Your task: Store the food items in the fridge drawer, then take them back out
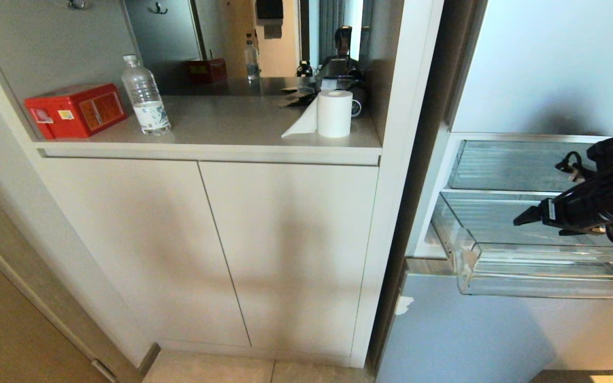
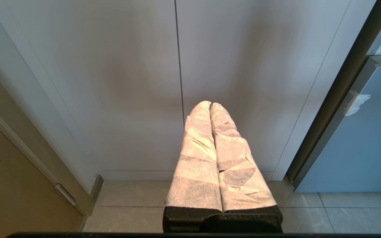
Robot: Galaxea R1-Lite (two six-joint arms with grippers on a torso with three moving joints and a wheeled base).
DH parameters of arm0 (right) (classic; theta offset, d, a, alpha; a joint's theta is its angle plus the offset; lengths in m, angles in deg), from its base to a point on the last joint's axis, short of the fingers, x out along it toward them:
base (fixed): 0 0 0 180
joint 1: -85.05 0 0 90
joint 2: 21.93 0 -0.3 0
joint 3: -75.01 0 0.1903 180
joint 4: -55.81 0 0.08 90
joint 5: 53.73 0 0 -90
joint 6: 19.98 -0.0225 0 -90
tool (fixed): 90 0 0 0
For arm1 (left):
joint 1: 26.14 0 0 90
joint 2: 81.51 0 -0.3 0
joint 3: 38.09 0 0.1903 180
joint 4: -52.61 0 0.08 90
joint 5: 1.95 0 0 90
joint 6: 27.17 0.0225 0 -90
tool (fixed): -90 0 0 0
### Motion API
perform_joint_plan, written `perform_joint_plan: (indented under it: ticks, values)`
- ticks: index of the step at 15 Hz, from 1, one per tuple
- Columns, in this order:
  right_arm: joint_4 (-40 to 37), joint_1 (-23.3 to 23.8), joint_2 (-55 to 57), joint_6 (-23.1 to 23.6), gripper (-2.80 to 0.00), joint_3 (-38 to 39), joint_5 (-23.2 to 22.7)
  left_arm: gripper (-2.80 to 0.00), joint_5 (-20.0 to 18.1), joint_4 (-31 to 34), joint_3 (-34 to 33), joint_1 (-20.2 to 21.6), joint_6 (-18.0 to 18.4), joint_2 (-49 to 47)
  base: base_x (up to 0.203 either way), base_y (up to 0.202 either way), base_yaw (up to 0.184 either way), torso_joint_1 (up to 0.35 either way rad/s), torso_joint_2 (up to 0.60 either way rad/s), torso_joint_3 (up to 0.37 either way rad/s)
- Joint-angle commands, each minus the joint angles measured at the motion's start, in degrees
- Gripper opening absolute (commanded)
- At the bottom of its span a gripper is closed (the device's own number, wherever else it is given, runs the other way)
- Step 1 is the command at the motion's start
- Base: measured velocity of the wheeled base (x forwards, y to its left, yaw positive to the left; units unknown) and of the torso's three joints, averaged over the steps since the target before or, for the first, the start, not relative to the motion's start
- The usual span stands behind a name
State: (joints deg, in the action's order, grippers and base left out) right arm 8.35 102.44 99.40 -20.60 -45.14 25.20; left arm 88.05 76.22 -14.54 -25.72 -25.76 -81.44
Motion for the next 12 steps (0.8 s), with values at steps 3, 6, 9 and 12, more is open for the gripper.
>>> perform_joint_plan:
  ticks: [3, 6, 9, 12]
  values:
    - [-0.1, 1.1, -3.9, 1.3, 0.0, 6.7, -0.3, -2.8, 0.0, 0.0, 0.0, 0.0, 0.0, -0.1, 0.0, 0.0, 0.0, 0.0, 0.0, 0.0]
    - [-0.1, 1.6, -7.2, 2.1, 0.0, 12.1, -0.6, -2.8, 0.0, 0.0, 0.0, 0.0, 0.0, -0.1, 0.0, 0.0, 0.0, 0.0, 0.0, 0.0]
    - [-0.1, 2.5, -9.8, 2.0, 0.0, 14.5, -1.8, -2.8, 0.0, 0.0, 0.0, 0.0, 0.0, -0.1, 0.0, 0.0, 0.0, 0.0, 0.0, 0.0]
    - [-0.1, 2.7, -11.2, 1.9, 0.0, 16.1, -2.3, -2.8, 0.0, 0.0, 0.0, 0.0, 0.0, -0.1, 0.0, 0.0, 0.0, 0.0, 0.0, 0.0]
